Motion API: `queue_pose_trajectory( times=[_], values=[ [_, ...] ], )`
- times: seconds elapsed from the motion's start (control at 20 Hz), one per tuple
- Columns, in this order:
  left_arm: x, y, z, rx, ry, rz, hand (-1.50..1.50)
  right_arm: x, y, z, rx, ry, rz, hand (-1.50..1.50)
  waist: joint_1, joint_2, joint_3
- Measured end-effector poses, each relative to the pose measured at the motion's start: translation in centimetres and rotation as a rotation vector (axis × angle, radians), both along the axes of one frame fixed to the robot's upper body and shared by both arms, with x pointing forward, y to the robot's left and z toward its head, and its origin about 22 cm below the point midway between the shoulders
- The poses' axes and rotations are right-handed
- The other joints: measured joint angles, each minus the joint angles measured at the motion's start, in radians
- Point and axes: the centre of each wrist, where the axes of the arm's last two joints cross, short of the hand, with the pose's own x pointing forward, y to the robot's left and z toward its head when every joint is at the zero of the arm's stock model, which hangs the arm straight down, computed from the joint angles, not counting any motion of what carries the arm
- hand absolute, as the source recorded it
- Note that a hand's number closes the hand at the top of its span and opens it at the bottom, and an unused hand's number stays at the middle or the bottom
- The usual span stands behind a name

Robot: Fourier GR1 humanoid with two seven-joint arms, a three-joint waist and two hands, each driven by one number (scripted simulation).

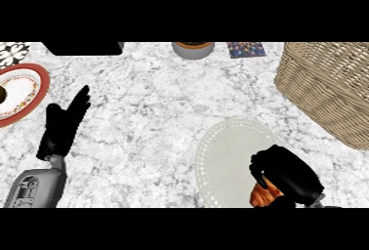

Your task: Pick the croissant from the placemat and place it in the basket

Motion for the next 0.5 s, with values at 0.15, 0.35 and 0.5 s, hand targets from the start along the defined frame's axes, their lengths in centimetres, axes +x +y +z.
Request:
queue_pose_trajectory(
  times=[0.15,0.35,0.5],
  values=[
    [-0.2,0.5,0.0,0.003,0.002,0.007,0.0,-1.0,-0.2,2.7,0.152,0.024,-0.013,1.5,-0.006,-0.001,0.0],
    [-0.2,1.2,0.4,0.007,0.001,0.014,0.0,-2.0,-0.6,5.9,0.385,0.049,-0.051,1.5,-0.009,-0.002,0.0],
    [-0.2,1.1,0.3,0.005,0.0,0.017,0.0,-3.2,-1.3,9.1,0.509,0.028,-0.074,1.5,-0.012,-0.002,-0.001]
  ],
)
